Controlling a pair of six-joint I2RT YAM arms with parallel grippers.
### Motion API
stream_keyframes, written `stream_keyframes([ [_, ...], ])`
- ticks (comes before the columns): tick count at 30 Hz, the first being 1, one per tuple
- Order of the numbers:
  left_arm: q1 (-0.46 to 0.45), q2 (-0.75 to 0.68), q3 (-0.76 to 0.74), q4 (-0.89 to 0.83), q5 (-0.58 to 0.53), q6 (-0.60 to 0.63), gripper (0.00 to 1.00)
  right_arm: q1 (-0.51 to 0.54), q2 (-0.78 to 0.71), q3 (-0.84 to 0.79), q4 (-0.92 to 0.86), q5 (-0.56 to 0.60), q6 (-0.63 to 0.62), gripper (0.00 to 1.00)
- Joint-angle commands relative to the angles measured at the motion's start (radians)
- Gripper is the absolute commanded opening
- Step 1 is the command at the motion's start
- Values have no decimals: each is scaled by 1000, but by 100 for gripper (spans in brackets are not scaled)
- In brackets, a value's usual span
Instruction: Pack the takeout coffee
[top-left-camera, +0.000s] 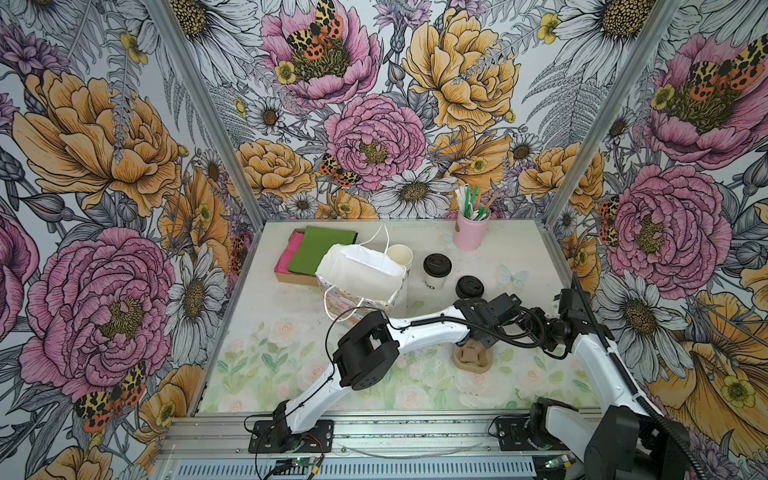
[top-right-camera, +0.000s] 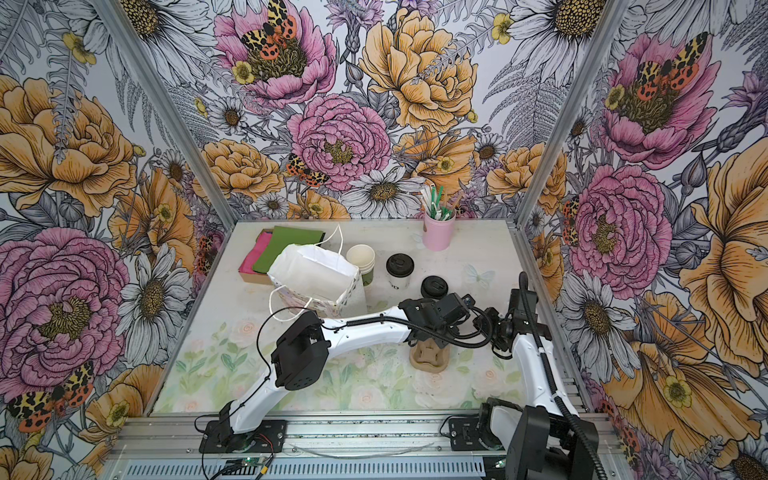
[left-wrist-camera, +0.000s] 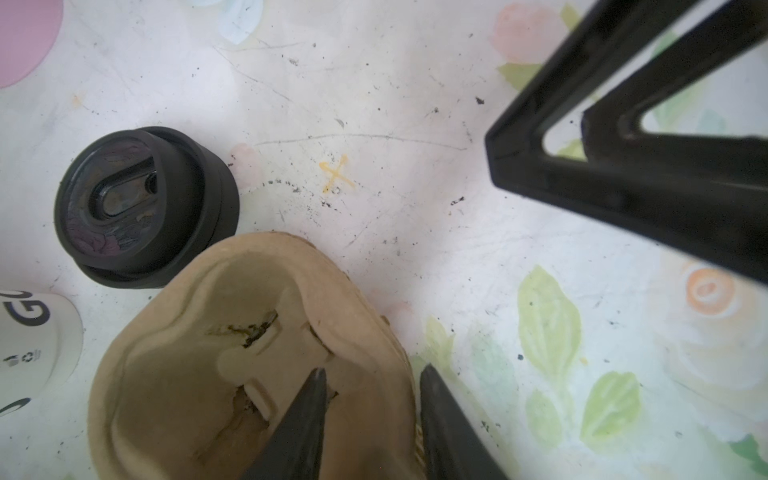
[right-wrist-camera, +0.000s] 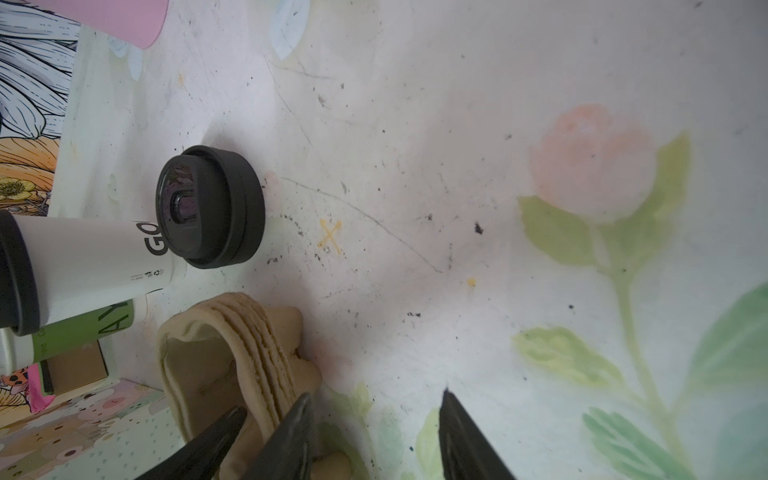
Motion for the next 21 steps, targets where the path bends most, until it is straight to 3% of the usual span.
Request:
stream_keyframes([
  [1, 2, 14, 36, -1, -26, 17, 31, -8, -20, -7, 33, -17, -2, 50],
  [12, 46, -32, 22, 2, 97, -56, 4, -8, -5, -27, 48, -54, -3, 50],
  [21, 59, -89, -10, 18, 114, -77, 1, -3, 7, -43, 70, -112, -3, 52],
])
